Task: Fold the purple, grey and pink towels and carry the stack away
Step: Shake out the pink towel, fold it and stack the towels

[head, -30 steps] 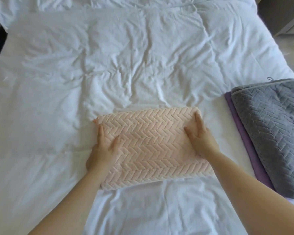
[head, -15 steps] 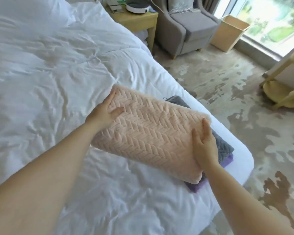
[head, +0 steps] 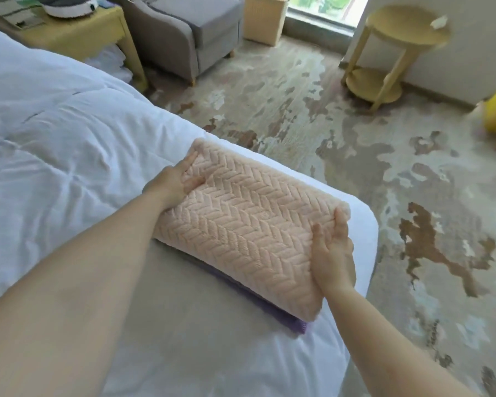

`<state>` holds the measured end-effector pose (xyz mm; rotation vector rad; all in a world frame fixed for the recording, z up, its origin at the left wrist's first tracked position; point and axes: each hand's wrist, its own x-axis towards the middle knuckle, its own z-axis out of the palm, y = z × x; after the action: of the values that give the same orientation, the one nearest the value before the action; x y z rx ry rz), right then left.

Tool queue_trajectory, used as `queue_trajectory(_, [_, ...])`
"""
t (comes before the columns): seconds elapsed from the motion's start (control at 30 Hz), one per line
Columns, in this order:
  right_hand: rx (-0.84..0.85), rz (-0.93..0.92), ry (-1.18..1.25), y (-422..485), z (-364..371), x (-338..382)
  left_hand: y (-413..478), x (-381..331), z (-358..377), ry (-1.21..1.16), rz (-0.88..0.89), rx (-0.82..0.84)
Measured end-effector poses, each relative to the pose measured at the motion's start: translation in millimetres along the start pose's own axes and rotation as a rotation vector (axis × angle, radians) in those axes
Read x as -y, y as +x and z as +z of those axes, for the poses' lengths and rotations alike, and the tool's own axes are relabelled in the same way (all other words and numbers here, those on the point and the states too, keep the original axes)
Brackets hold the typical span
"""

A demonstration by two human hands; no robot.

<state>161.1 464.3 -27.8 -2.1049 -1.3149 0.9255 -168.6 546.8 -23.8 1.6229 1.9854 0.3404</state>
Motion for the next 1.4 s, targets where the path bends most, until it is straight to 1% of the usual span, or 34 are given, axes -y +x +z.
queue_trajectory(0.07, [0.009, 0.018, -0.03, 4.5, 5.9, -3.7, 6.0, 3.5, 4.9, 0.028, -0.001, 0.014])
queue_trajectory(0.13, [0.036, 0.072, -0.062, 6.6, 8.0, -4.3, 6.8, 3.7, 7.6, 0.099, -0.05, 0.028])
queue_trajectory(0.17, [0.036, 0.088, -0.097, 6.1, 7.5, -4.9, 4.9, 2.9, 8.7, 0.152, -0.083, -0.003])
queue_trajectory(0.2, [0.012, 0.072, -0.152, 5.9, 6.0, -4.1, 0.8, -0.5, 8.8, 0.206, -0.096, -0.076])
queue_trajectory(0.23, [-0.035, 0.024, -0.212, 5.5, 3.8, -1.0, -4.5, -6.2, 8.9, 0.254, -0.049, -0.185])
queue_trajectory(0.27, [-0.088, -0.055, -0.267, 4.7, 1.8, 4.1, -10.4, -13.6, 10.6, 0.286, 0.067, -0.292])
queue_trajectory(0.3, [-0.125, -0.152, -0.332, 3.3, 1.6, 11.6, -16.2, -22.8, 14.3, 0.316, 0.224, -0.346])
queue_trajectory(0.33, [-0.132, -0.248, -0.406, 1.2, 3.8, 20.6, -22.5, -33.0, 20.6, 0.365, 0.377, -0.33])
queue_trajectory(0.37, [-0.104, -0.322, -0.48, -1.4, 8.9, 29.3, -29.0, -41.5, 29.7, 0.424, 0.495, -0.247])
queue_trajectory(0.4, [-0.055, -0.37, -0.541, -3.9, 16.4, 36.1, -35.5, -47.8, 39.6, 0.466, 0.548, -0.136])
queue_trajectory(0.43, [0.003, -0.39, -0.584, -6.5, 25.0, 39.9, -39.9, -49.9, 49.2, 0.491, 0.541, -0.044])
queue_trajectory(0.47, [0.057, -0.389, -0.609, -7.7, 33.4, 40.3, -41.5, -48.4, 56.6, 0.494, 0.509, -0.005])
queue_trajectory(0.53, [0.12, -0.363, -0.65, -3.1, 44.9, 34.6, -38.4, -40.9, 66.1, 0.527, 0.445, -0.025])
queue_trajectory(0.57, [0.124, -0.348, -0.682, 0.8, 48.1, 29.3, -36.2, -38.4, 70.0, 0.56, 0.43, -0.039])
queue_trajectory(0.7, [0.075, -0.309, -0.739, 9.0, 61.5, 7.6, -27.6, -30.7, 91.0, 0.638, 0.412, -0.066])
queue_trajectory(0.87, [0.0, -0.314, -0.787, 19.0, 80.0, -9.0, -15.0, -18.0, 111.4, 0.6, 0.435, -0.089])
queue_trajectory(1.0, [-0.004, -0.313, -0.816, 29.0, 89.9, -10.9, -5.0, -12.6, 119.3, 0.608, 0.433, -0.093])
queue_trajectory(1.1, [0.038, -0.327, -0.72, 26.7, 82.7, -11.0, -5.8, -18.7, 110.8, 0.61, 0.428, -0.057])
queue_trajectory(1.17, [0.053, -0.311, -0.594, 20.8, 70.7, -12.6, -13.0, -19.1, 100.6, 0.595, 0.394, -0.111])
queue_trajectory(1.2, [0.055, -0.273, -0.534, 17.6, 64.1, -13.1, -16.5, -16.0, 93.2, 0.587, 0.345, -0.151])
queue_trajectory(1.27, [0.041, -0.151, -0.444, 11.0, 53.0, -13.8, -19.3, -4.0, 72.9, 0.557, 0.186, -0.191])
queue_trajectory(1.33, [0.04, 0.0, -0.309, 4.1, 44.9, -14.3, -16.2, 9.4, 53.2, 0.487, 0.049, -0.143])
queue_trajectory(1.37, [0.045, 0.075, -0.204, 1.0, 41.6, -14.4, -13.4, 14.8, 44.9, 0.414, 0.001, -0.105])
queue_trajectory(1.4, [0.048, 0.143, -0.091, -0.6, 39.9, -15.6, -10.3, 19.8, 37.5, 0.29, -0.036, -0.064])
